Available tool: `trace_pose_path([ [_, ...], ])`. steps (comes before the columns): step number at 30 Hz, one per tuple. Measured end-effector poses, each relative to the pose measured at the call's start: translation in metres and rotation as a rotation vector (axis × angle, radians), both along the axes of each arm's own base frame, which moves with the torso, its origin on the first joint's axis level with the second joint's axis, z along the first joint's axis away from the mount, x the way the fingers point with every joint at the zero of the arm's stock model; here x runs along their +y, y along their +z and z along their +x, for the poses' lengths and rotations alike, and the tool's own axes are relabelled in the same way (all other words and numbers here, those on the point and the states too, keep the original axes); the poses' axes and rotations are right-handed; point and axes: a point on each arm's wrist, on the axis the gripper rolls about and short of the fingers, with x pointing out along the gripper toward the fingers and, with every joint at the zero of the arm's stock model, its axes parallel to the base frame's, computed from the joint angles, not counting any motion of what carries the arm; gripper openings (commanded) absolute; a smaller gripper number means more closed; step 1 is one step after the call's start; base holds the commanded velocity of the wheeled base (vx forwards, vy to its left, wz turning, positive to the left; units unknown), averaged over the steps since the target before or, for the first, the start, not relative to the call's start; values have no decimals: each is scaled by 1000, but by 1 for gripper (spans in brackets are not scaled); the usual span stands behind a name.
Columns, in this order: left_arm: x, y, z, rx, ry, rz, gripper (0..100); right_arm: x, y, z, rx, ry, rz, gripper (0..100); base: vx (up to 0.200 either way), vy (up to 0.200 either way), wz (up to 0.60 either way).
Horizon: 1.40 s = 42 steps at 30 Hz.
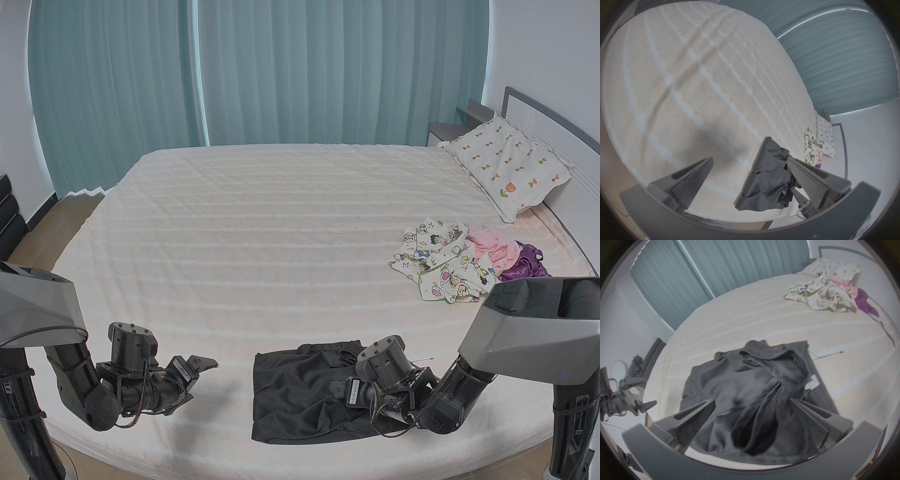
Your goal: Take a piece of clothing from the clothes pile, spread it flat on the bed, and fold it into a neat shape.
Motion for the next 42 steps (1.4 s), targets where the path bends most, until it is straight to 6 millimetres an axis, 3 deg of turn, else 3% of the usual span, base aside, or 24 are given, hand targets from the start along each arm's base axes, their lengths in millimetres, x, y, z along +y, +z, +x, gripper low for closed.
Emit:
trace_pose_path([
  [1,0,0,0,0,-1,0,100,-1,-1,1,-8,-4,-20,0,0,0,0],
  [7,0,-1,0,1,-1,1,100,-8,-9,-4,5,-23,-126,0,0,0,0],
  [15,0,-1,0,0,0,1,100,-26,-2,-17,29,-33,-156,0,0,0,0],
  [27,0,-1,1,0,7,8,100,-65,9,-32,58,-26,-35,0,0,0,0],
  [28,0,-1,1,-1,8,8,100,-67,10,-32,50,-28,-23,100,0,0,0],
  [37,0,-2,1,2,10,12,100,-91,2,-34,66,-48,-28,100,0,0,0],
  [42,0,-2,1,1,10,12,100,-98,10,-27,34,-74,-11,100,0,0,0],
])
